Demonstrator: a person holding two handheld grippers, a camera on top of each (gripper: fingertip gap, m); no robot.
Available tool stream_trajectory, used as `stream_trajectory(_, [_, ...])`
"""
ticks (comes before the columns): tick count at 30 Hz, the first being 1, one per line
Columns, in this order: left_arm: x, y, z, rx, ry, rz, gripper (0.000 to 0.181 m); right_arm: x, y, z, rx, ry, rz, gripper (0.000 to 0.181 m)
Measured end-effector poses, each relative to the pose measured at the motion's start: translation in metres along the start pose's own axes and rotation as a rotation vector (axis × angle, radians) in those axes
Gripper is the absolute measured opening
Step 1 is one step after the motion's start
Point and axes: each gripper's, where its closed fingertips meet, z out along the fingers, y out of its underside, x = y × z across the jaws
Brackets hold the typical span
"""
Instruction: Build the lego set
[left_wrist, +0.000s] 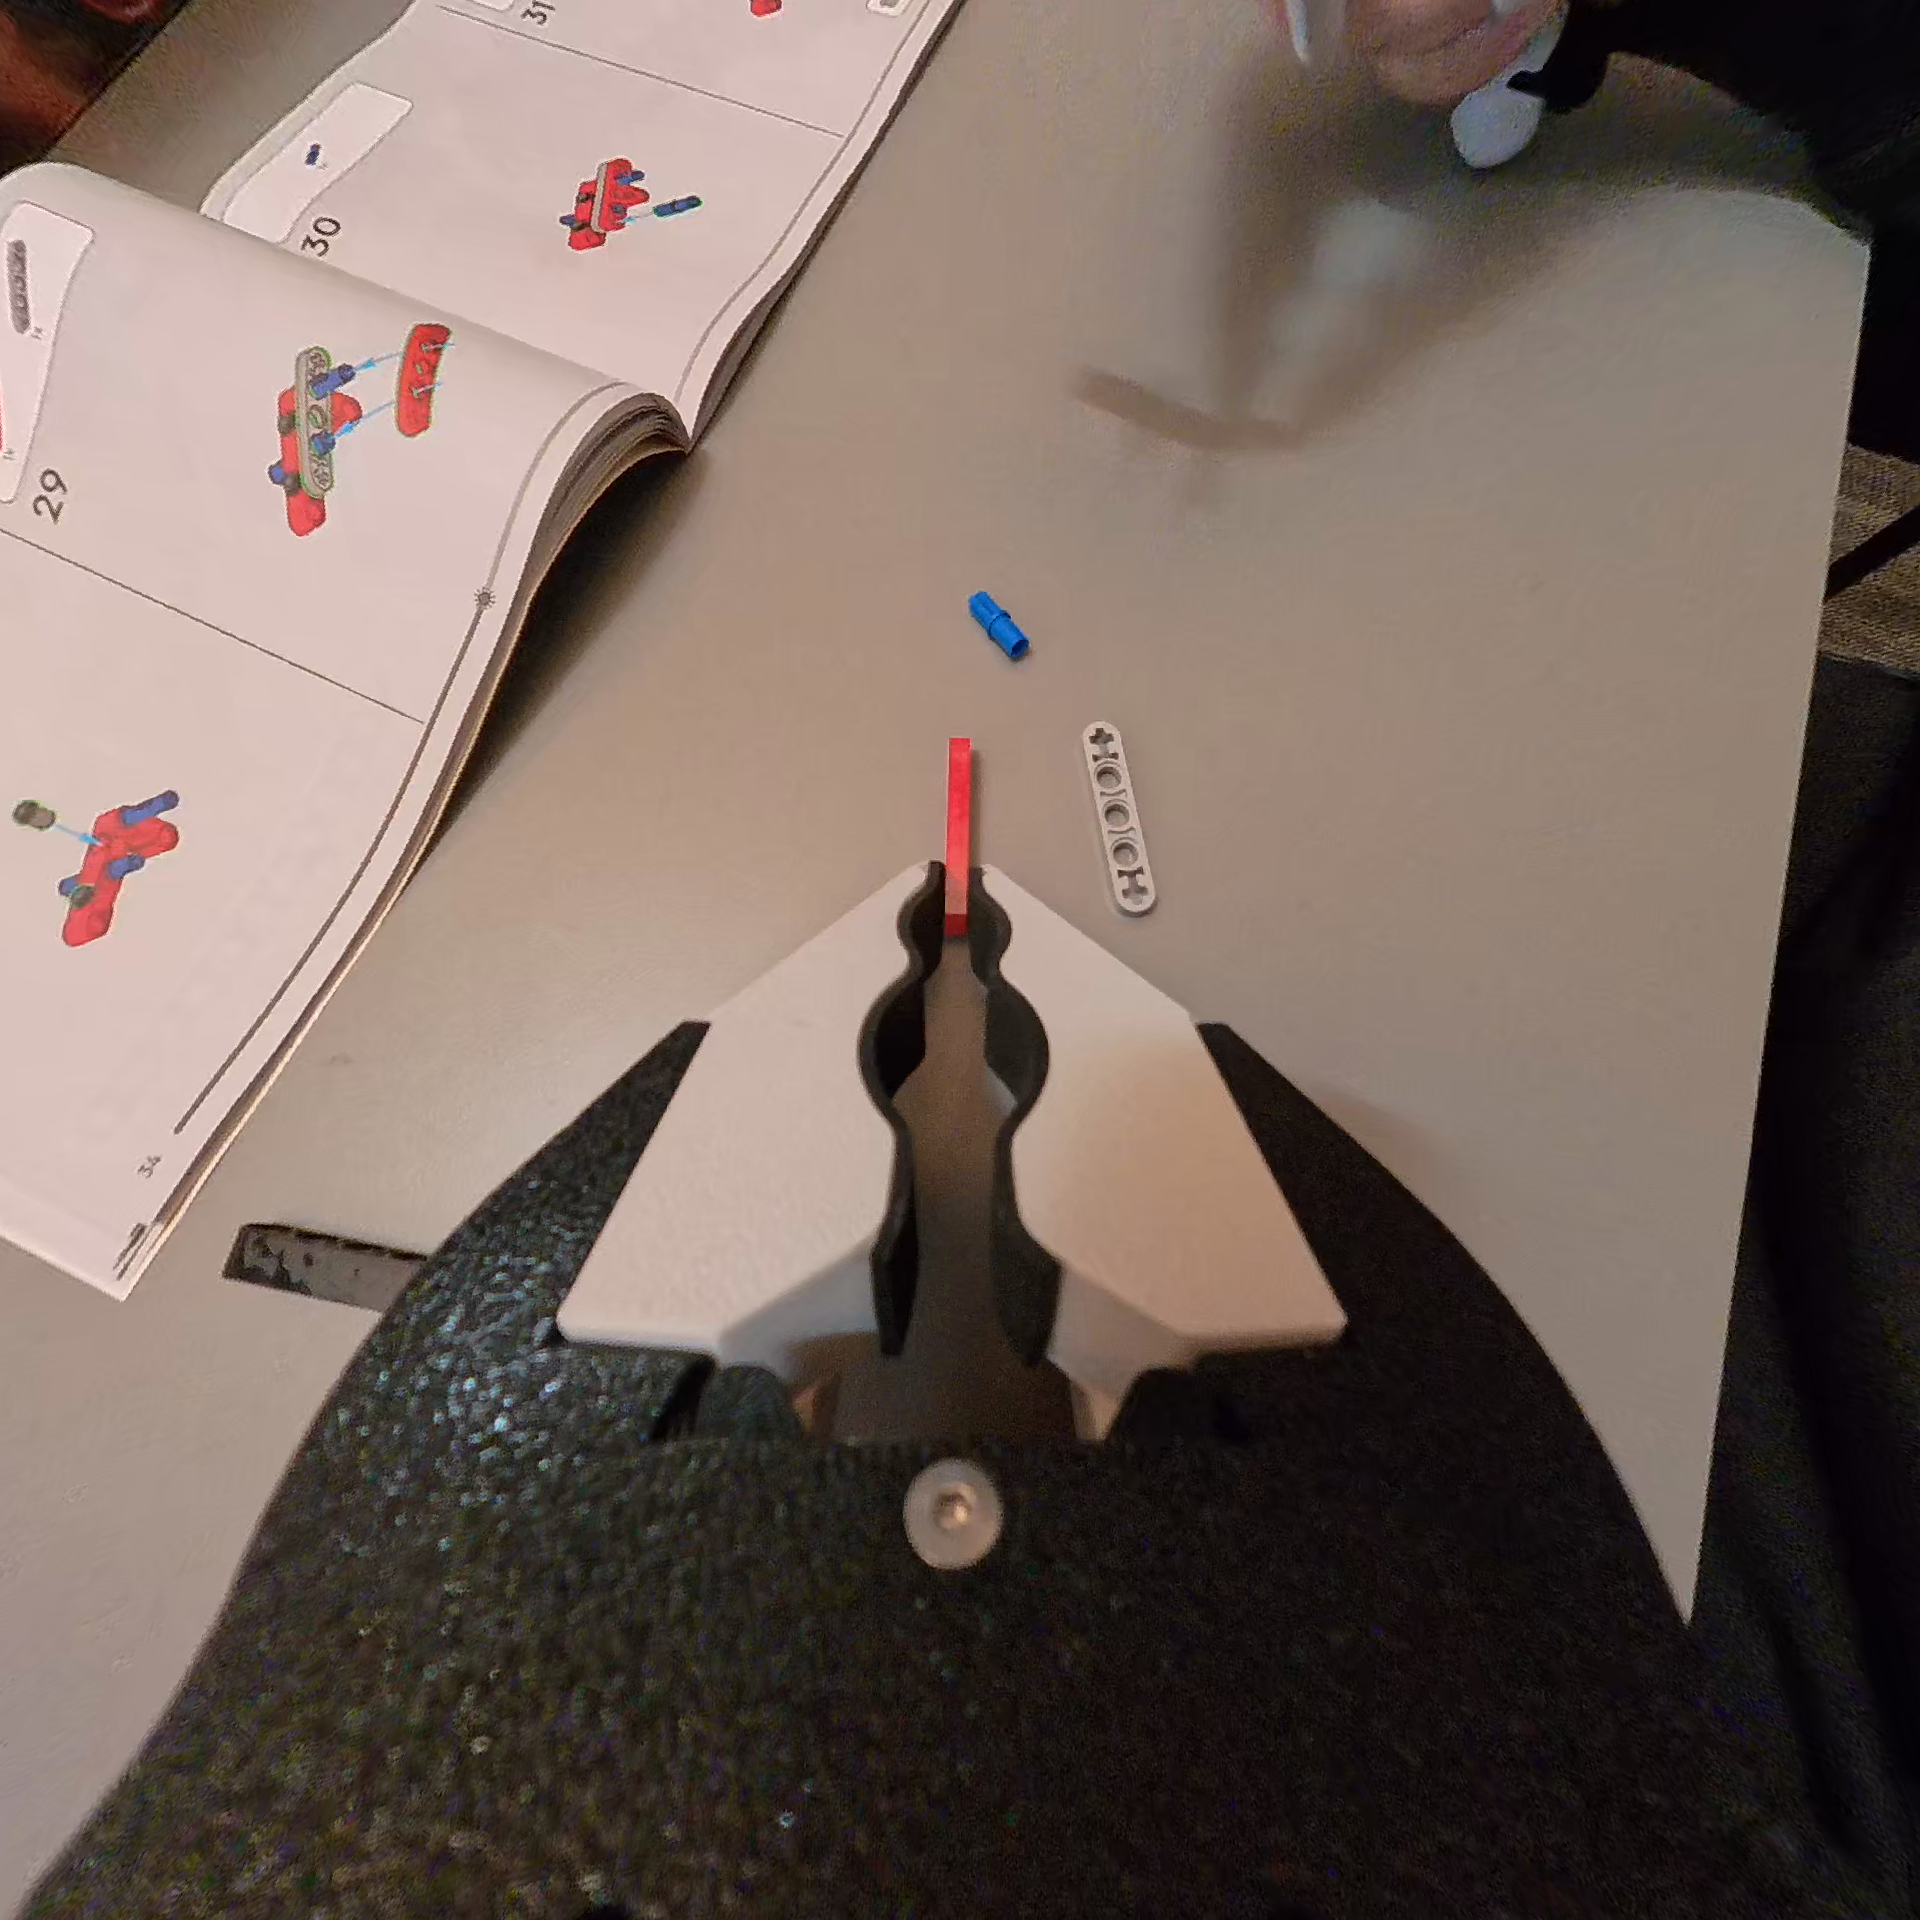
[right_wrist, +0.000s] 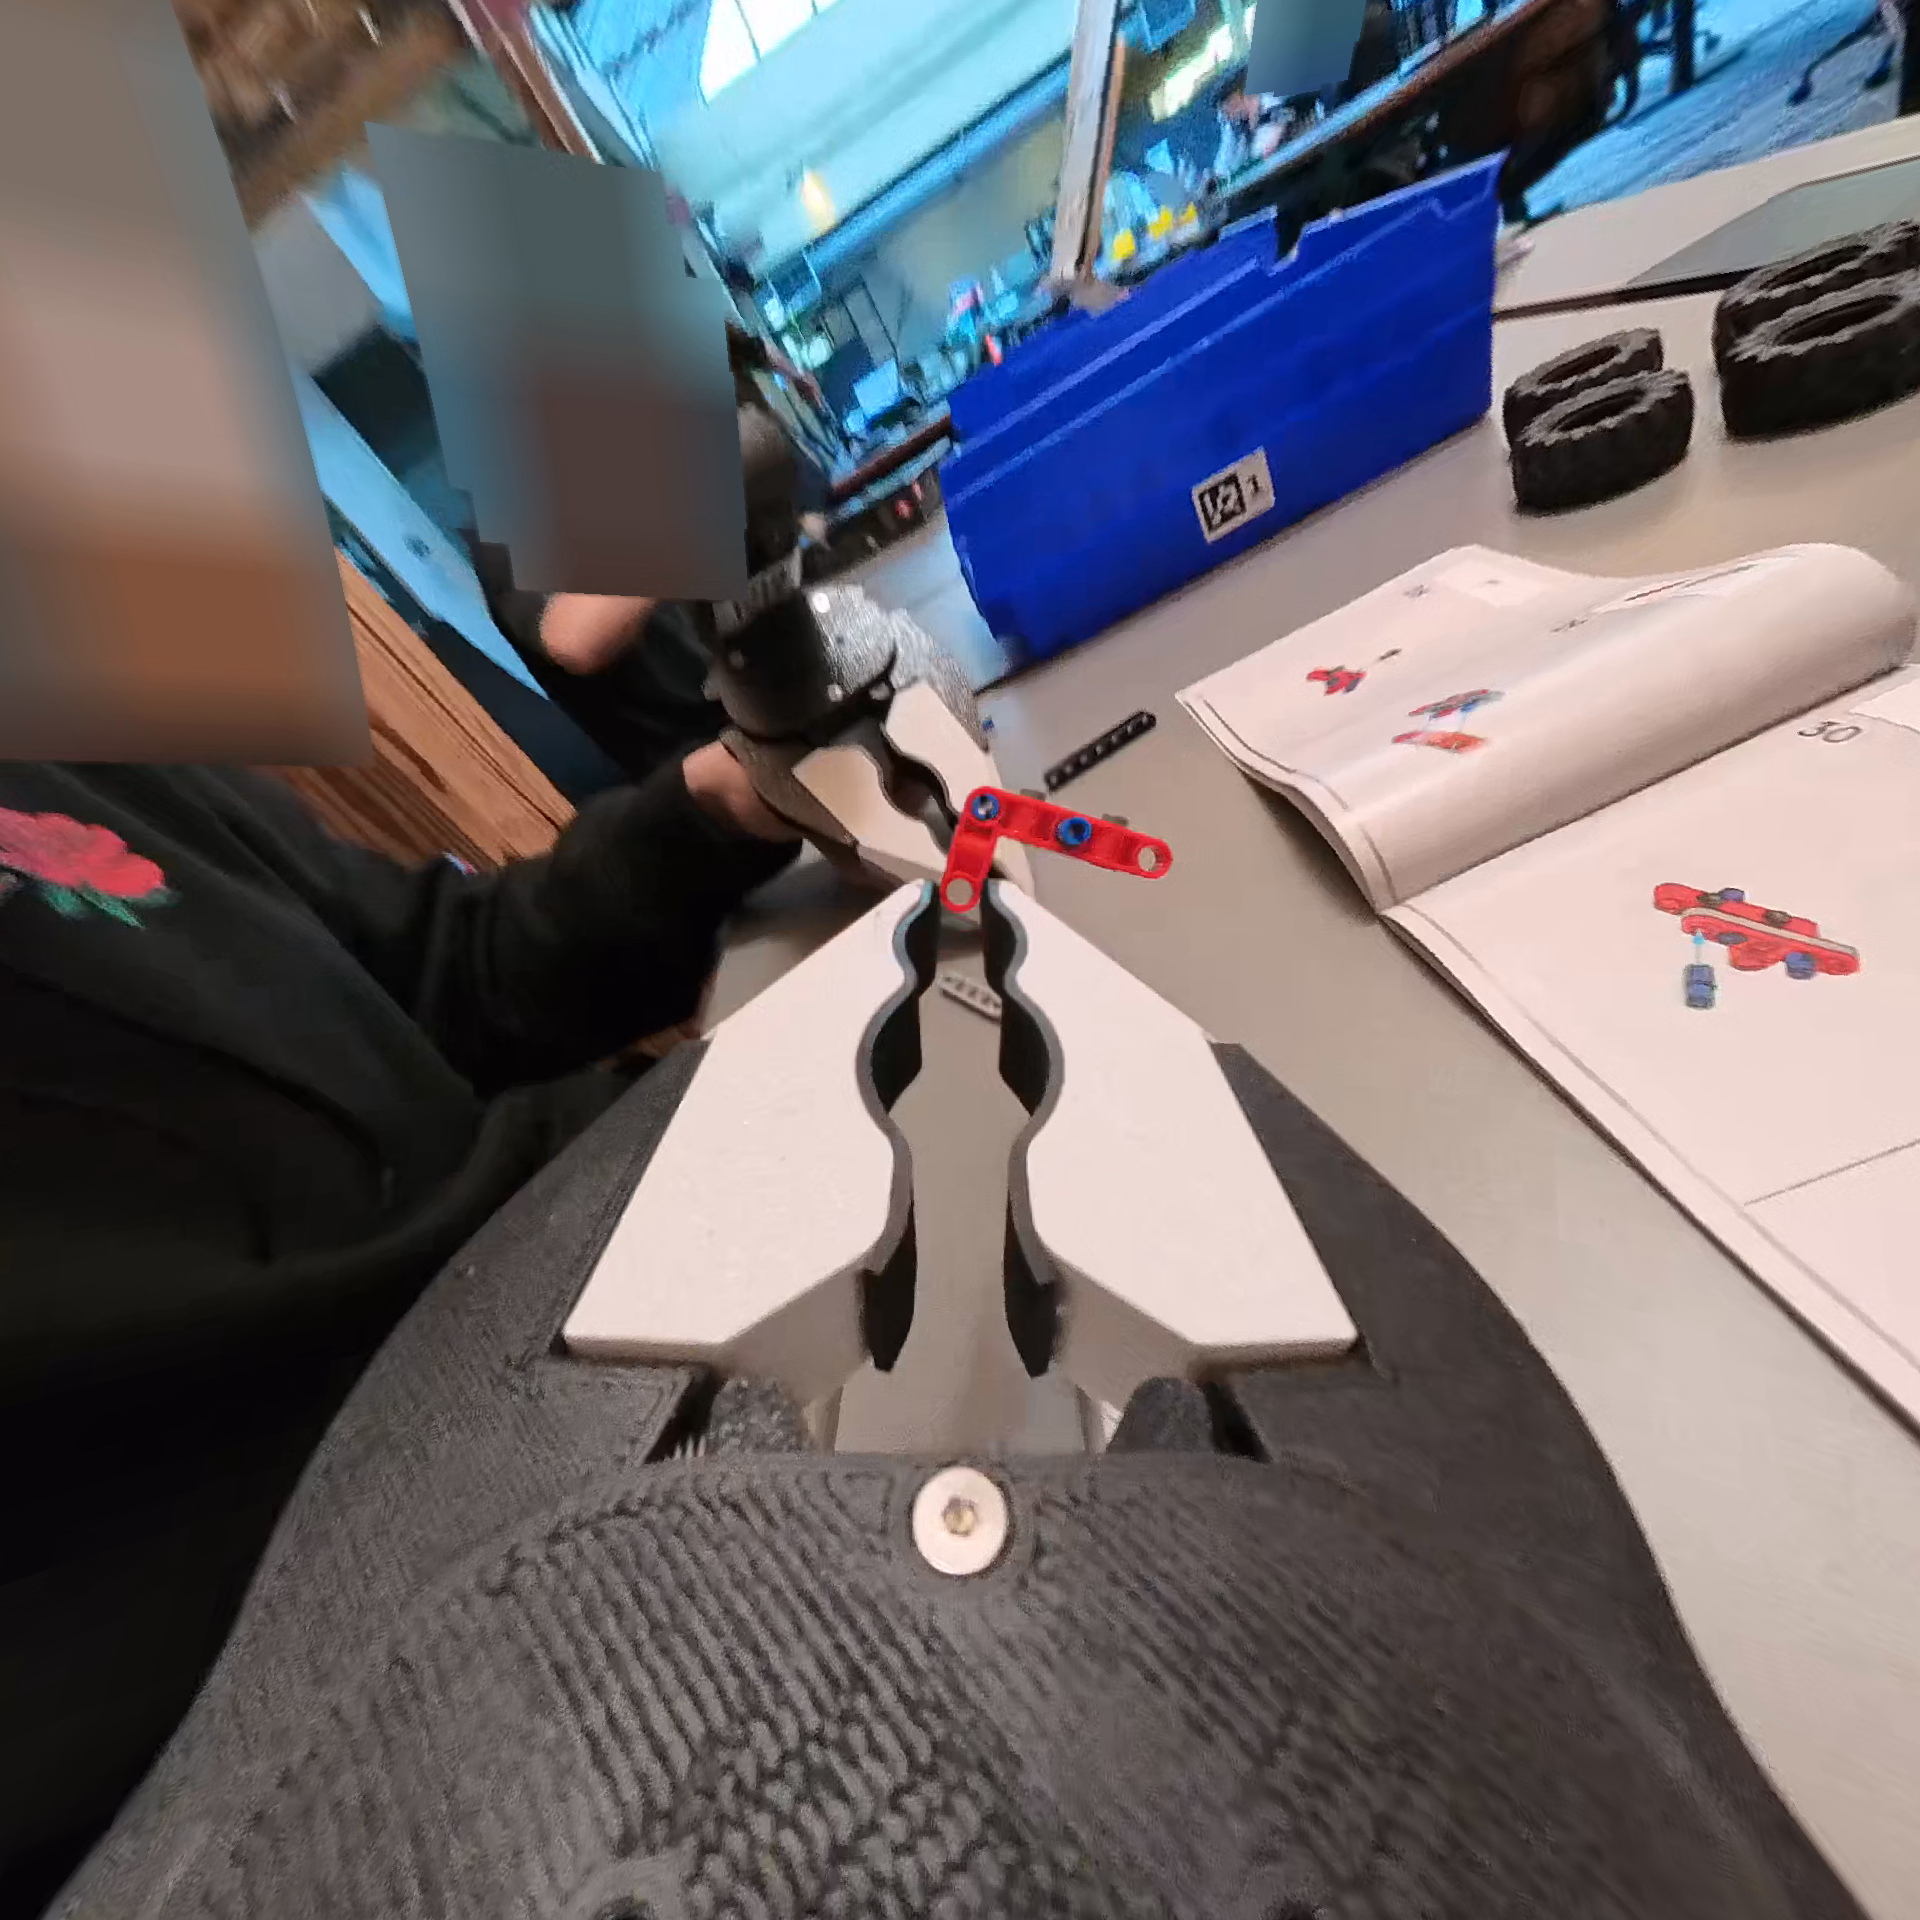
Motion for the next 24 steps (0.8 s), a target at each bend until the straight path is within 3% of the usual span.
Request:
stream_trajectory(5, [0.0,0.0,0.0,0.0,0.001,-0.001,0.001,0.001,-0.014,-0.011,0.118,-0.056,0.088,0.005])
stream_trajectory(24, [-0.001,-0.001,0.001,0.0,0.001,-0.001,0.001,-0.007,-0.019,-0.014,0.165,-0.148,0.135,0.005])
